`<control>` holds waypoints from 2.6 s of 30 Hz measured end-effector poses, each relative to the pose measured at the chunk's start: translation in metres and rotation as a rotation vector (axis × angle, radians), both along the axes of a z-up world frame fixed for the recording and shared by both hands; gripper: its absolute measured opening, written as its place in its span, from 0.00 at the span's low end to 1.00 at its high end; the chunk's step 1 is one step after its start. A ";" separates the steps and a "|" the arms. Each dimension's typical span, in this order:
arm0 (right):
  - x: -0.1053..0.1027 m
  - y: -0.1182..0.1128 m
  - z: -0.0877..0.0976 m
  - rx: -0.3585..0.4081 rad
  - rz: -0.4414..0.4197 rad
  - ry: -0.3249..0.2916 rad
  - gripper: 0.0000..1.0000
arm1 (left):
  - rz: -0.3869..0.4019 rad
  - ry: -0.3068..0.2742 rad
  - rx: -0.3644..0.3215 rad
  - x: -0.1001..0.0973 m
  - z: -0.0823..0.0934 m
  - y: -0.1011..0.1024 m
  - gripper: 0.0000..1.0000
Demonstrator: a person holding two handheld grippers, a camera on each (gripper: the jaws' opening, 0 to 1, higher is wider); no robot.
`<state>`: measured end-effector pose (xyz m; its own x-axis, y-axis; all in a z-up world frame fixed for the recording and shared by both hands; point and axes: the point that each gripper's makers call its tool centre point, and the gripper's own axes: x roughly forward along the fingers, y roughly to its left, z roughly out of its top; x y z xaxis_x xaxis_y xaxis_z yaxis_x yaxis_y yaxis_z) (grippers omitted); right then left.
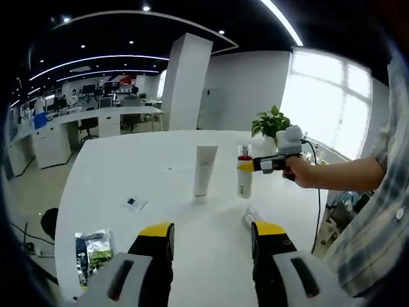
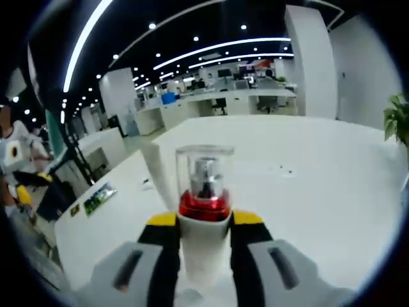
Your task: Arrange the skincare products in the storage area until every visible bottle or jar stands upright without overlapping.
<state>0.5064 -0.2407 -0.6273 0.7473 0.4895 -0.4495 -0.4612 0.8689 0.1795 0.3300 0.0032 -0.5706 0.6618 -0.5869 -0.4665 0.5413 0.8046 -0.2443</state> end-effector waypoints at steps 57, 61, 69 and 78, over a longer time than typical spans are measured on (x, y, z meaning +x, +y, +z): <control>0.052 0.025 -0.027 -0.107 0.041 -0.168 0.27 | 0.042 0.074 0.085 -0.044 -0.018 0.040 0.49; 0.048 0.021 -0.027 -0.085 0.029 -0.199 0.27 | 0.049 0.077 0.079 -0.046 -0.019 0.039 0.49; 0.037 0.016 -0.027 -0.068 0.020 -0.211 0.27 | 0.043 0.076 0.067 -0.046 -0.022 0.034 0.49; 0.034 0.020 -0.028 -0.092 0.019 -0.195 0.29 | 0.037 0.057 0.061 -0.041 -0.018 0.035 0.48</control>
<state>0.5402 -0.2210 -0.6552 0.8156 0.4676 -0.3407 -0.4956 0.8685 0.0055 0.2886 0.0377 -0.5883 0.6540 -0.5318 -0.5380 0.4975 0.8381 -0.2236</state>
